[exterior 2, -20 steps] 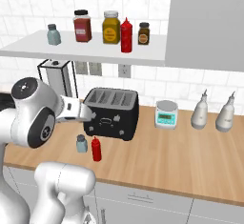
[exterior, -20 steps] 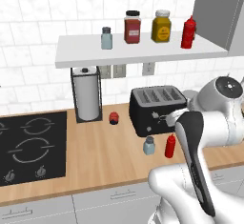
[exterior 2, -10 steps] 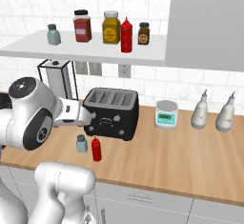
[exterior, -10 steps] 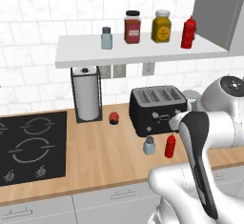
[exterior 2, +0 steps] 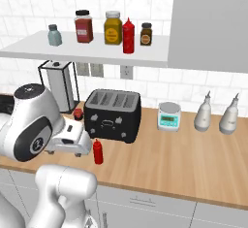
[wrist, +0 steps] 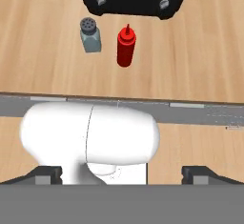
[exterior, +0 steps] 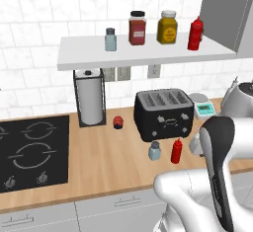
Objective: Put the shaker and condiment bottle from the counter next to their counterparts in the cabinet.
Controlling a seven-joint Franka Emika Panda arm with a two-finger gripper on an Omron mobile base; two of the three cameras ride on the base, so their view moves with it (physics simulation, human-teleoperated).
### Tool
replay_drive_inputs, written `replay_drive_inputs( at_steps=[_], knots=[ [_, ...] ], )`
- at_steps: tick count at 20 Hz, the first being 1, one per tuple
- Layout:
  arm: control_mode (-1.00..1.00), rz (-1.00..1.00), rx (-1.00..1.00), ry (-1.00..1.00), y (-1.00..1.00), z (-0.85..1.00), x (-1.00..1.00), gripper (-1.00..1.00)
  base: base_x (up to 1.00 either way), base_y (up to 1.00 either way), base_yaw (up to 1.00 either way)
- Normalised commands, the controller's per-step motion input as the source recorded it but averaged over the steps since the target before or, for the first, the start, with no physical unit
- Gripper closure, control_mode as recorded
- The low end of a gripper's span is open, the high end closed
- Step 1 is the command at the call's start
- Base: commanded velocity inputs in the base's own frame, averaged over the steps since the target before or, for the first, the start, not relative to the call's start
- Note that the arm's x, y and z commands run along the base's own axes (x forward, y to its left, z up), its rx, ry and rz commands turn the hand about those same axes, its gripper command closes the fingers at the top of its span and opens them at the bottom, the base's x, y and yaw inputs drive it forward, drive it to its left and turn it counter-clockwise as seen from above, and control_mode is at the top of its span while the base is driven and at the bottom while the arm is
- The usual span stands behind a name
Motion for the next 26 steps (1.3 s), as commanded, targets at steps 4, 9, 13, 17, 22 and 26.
replay_drive_inputs(
  at_steps=[4, 9, 13, 17, 22, 26],
  knots=[
    [-1.00, 0.00, 0.06, -0.01, 0.00, -0.16, -0.19, -1.00, 0.00, 0.00, 0.00],
    [-1.00, 0.00, 0.00, -0.03, 0.00, -0.22, 0.10, -1.00, 0.00, 0.00, 0.00],
    [-1.00, 0.00, 0.00, -0.01, 0.00, -0.30, 0.54, -1.00, 0.00, 0.00, 0.00],
    [-1.00, -0.01, 0.00, 0.00, 0.00, -0.12, 0.41, -1.00, 0.00, 0.00, 0.00],
    [-1.00, 0.00, 0.01, 0.00, 0.00, -0.05, 0.00, -1.00, 0.00, 0.00, 0.00],
    [-1.00, 0.00, -0.06, 0.00, 0.01, -0.90, -0.20, -1.00, 0.00, 0.00, 0.00]
  ],
)
